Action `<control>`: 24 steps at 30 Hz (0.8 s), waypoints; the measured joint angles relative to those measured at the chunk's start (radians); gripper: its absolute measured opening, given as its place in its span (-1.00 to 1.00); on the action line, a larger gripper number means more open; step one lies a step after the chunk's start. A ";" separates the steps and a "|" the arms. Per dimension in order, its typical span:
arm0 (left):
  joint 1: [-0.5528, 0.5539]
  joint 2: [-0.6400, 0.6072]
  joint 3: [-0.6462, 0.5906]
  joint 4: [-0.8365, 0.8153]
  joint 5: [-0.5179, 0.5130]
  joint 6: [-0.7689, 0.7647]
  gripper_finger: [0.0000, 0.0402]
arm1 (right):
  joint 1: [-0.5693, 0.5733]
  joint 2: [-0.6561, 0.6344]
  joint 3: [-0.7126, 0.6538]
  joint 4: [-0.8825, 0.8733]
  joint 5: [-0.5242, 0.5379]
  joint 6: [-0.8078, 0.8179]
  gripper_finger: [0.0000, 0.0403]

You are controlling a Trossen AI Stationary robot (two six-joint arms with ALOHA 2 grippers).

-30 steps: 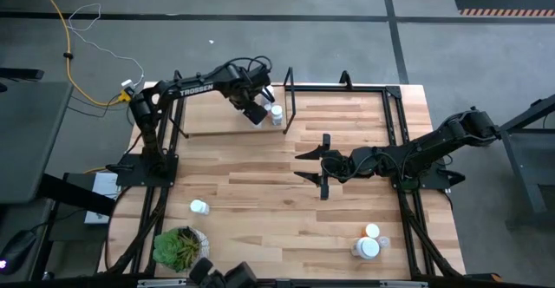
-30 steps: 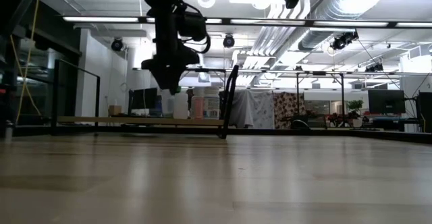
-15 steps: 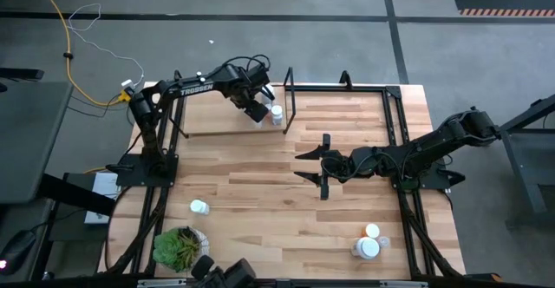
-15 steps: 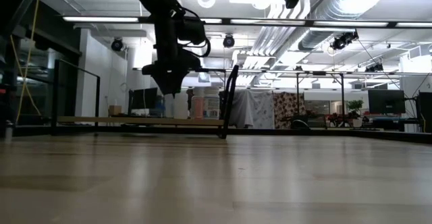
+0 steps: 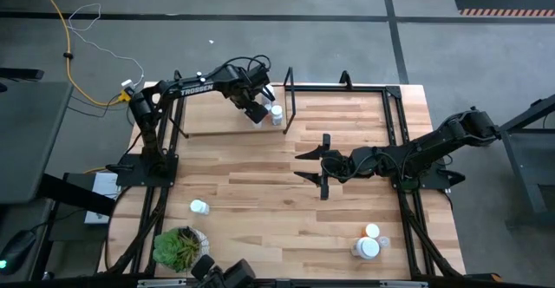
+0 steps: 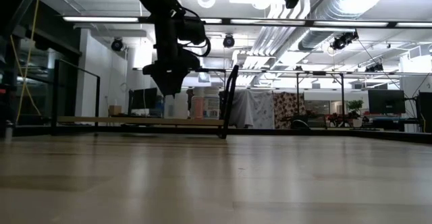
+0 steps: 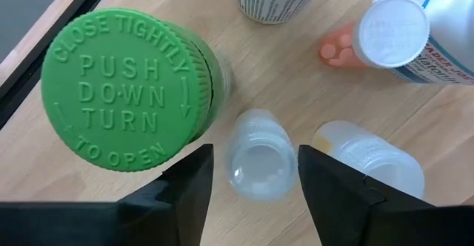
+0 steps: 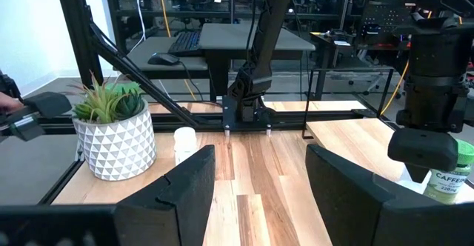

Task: Pick and place medicine bottles onto shelf by color
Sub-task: Put the small blue pill bottle on the shelf, then put the big red and white pill bottle on the shelf

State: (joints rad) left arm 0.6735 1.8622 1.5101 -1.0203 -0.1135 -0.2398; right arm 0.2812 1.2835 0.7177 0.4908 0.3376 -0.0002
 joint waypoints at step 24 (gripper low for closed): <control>-0.083 -0.260 0.066 0.130 -0.002 0.061 0.17 | 0.000 0.000 0.000 -0.010 0.000 0.000 0.01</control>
State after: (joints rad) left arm 0.5904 1.6022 1.5764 -0.8899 -0.1158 -0.1787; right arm 0.2810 1.2835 0.7177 0.4811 0.3378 -0.0002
